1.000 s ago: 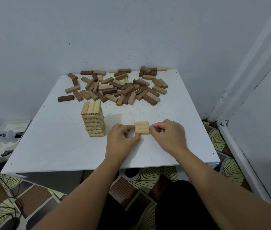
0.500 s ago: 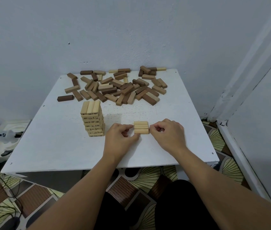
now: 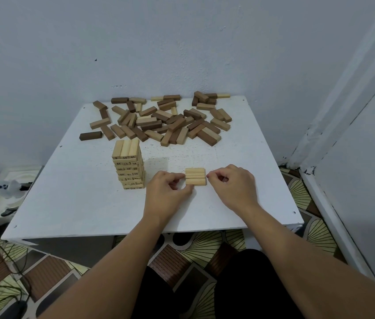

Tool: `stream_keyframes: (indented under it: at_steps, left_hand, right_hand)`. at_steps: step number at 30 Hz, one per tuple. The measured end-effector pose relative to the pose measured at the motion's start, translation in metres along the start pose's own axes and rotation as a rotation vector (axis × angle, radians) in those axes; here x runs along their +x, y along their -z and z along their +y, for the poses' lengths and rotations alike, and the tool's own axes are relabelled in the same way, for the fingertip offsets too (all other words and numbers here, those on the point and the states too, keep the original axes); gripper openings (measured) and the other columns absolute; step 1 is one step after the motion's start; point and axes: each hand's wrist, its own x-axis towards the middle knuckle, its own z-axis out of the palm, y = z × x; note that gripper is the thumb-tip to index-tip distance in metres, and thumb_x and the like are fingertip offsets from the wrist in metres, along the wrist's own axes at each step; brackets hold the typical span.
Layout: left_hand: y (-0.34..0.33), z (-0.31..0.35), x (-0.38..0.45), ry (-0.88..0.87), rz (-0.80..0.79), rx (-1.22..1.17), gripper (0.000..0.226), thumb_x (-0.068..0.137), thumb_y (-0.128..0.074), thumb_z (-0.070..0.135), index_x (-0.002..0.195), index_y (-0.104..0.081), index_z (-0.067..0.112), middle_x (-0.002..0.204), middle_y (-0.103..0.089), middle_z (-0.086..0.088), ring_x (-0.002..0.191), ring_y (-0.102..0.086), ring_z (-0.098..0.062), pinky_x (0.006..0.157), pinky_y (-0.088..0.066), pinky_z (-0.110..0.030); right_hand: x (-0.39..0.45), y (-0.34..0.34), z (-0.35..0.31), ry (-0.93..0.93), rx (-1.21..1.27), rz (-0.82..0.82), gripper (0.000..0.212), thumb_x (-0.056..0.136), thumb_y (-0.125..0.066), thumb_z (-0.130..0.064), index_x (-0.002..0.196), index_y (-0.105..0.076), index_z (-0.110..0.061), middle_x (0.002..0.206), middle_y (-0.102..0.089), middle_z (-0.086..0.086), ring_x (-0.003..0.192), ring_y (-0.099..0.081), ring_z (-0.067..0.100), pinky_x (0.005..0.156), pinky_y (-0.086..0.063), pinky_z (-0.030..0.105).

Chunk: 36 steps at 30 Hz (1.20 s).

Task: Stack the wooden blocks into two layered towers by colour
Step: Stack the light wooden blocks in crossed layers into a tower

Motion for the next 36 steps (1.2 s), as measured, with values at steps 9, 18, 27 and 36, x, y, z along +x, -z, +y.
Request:
stream_keyframes:
  at_steps: [9,18,27,36]
  left_hand:
    - [0.0,0.002,0.0,0.0,-0.01,0.019,0.032,0.079,-0.084,0.04,0.111,-0.08,0.034,0.093,-0.062,0.011,0.084,-0.059,-0.001,0.072,-0.043,-0.006]
    - [0.001,0.002,0.0,0.0,-0.012,0.032,0.034,0.079,-0.085,0.042,0.111,-0.08,0.031,0.095,-0.062,0.011,0.085,-0.06,-0.002,0.073,-0.044,-0.009]
    - [0.014,0.01,0.02,0.143,-0.217,-0.015,0.071,0.075,-0.092,0.034,0.139,-0.062,0.025,0.103,-0.062,0.005,0.092,-0.06,-0.01,0.08,-0.049,-0.021]
    - [0.017,0.008,0.011,0.141,-0.164,-0.122,0.03,0.069,-0.096,0.024,0.091,-0.076,0.02,0.08,-0.064,0.004,0.068,-0.054,-0.003,0.067,-0.048,-0.016]
  right_hand:
    - [0.001,0.0,0.0,0.014,-0.034,-0.026,0.031,0.099,-0.053,-0.048,0.097,-0.081,-0.034,0.083,-0.061,-0.017,0.085,-0.055,0.011,0.101,-0.043,0.042]
    - [0.001,-0.001,0.001,0.025,-0.028,0.001,0.028,0.097,-0.055,-0.048,0.096,-0.08,-0.035,0.083,-0.062,-0.018,0.084,-0.056,0.009,0.101,-0.044,0.044]
    - [0.009,0.01,0.004,0.066,-0.117,-0.224,0.068,0.084,-0.068,-0.057,0.146,-0.044,-0.046,0.11,-0.051,-0.024,0.108,-0.047,0.006,0.11,-0.027,0.036]
    - [0.006,0.006,0.006,0.045,-0.036,-0.123,0.046,0.075,-0.08,-0.055,0.111,-0.056,-0.039,0.099,-0.058,-0.02,0.095,-0.054,0.003,0.102,-0.033,0.033]
